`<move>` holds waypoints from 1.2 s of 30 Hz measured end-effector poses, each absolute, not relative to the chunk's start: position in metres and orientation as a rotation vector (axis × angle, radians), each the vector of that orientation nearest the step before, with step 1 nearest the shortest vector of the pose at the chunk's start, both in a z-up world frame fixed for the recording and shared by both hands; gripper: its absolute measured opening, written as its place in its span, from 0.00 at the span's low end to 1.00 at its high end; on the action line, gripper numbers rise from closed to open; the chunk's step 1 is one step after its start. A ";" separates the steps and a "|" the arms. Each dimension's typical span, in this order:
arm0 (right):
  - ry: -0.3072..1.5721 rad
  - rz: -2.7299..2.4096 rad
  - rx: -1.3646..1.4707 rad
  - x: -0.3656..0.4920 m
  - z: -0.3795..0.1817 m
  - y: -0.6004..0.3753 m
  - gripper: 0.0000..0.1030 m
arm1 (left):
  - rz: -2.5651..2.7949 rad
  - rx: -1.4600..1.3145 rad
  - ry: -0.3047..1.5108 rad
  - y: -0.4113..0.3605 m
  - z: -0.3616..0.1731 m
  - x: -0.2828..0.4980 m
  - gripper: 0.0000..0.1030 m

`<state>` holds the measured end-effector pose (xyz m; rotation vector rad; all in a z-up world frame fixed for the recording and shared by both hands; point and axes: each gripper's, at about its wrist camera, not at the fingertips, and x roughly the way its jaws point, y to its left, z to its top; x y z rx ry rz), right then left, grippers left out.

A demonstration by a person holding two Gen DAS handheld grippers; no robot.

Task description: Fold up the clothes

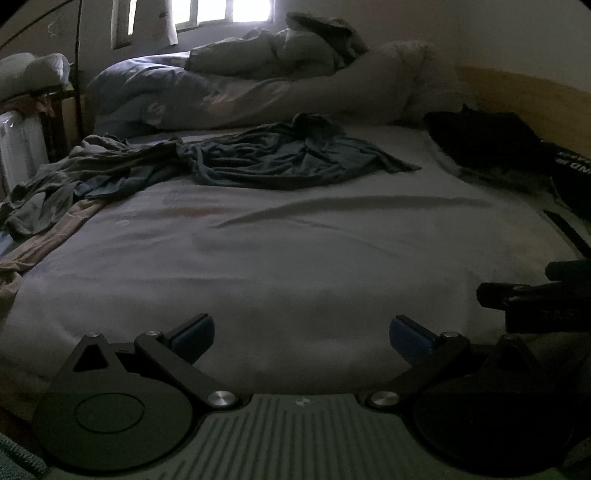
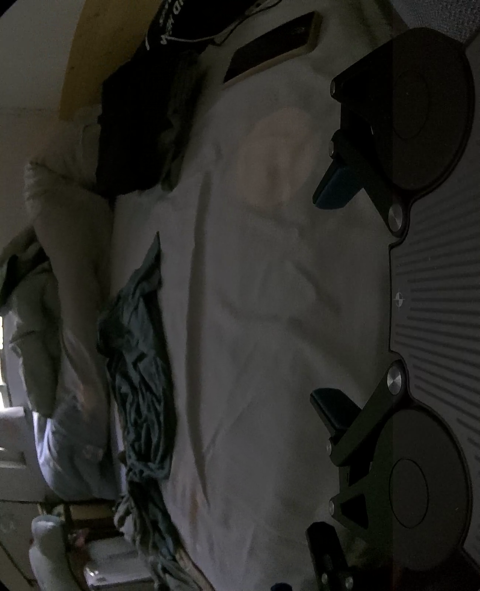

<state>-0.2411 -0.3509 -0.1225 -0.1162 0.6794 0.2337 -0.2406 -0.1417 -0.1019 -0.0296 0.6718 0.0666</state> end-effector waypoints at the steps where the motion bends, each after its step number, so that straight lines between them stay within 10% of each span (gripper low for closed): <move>1: 0.681 0.234 -0.120 -0.241 -0.123 -0.351 1.00 | 0.066 -0.032 0.672 -0.141 -0.102 -0.240 1.00; 36: 0.681 0.242 -0.168 -0.245 -0.125 -0.344 1.00 | 0.051 -0.071 0.663 -0.137 -0.102 -0.242 1.00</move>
